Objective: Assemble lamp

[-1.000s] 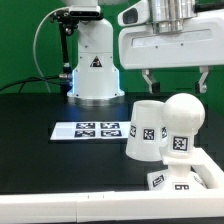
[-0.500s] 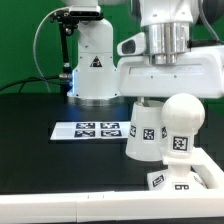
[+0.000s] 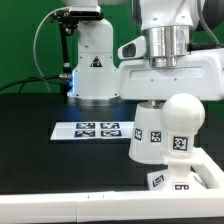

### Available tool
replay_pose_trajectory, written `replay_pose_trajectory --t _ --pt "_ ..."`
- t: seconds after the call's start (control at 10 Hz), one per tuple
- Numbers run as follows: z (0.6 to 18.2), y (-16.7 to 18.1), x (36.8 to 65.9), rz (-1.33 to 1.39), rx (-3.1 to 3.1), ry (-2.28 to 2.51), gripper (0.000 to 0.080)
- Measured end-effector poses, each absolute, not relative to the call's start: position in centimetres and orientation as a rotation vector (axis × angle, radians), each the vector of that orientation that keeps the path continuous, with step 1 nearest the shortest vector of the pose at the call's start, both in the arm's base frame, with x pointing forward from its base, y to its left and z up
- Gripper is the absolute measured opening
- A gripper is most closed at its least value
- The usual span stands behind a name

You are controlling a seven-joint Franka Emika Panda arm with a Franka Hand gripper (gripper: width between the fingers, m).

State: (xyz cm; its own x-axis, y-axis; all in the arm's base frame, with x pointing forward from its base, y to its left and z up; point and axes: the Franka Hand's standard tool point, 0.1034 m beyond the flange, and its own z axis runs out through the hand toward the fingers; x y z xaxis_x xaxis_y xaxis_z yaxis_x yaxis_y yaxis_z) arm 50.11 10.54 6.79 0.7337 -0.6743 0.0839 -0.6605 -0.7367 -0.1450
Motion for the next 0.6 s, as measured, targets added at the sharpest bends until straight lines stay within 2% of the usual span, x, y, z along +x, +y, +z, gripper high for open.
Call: replay_pose_trajectory --t 0.1,0.2,0.3,0.6 --pt "6.8 10.5 50.1 -0.199 -2.826 1.091 0.0097" --pt "6.9 10.5 50.2 -0.201 -2.826 1.089 0.0039" --pt "7.6 10.3 50.2 -0.186 -2.839 1.044 0.0039" --pt "12.4 9.6 50.6 -0.168 -2.808 0.985 0.0039"
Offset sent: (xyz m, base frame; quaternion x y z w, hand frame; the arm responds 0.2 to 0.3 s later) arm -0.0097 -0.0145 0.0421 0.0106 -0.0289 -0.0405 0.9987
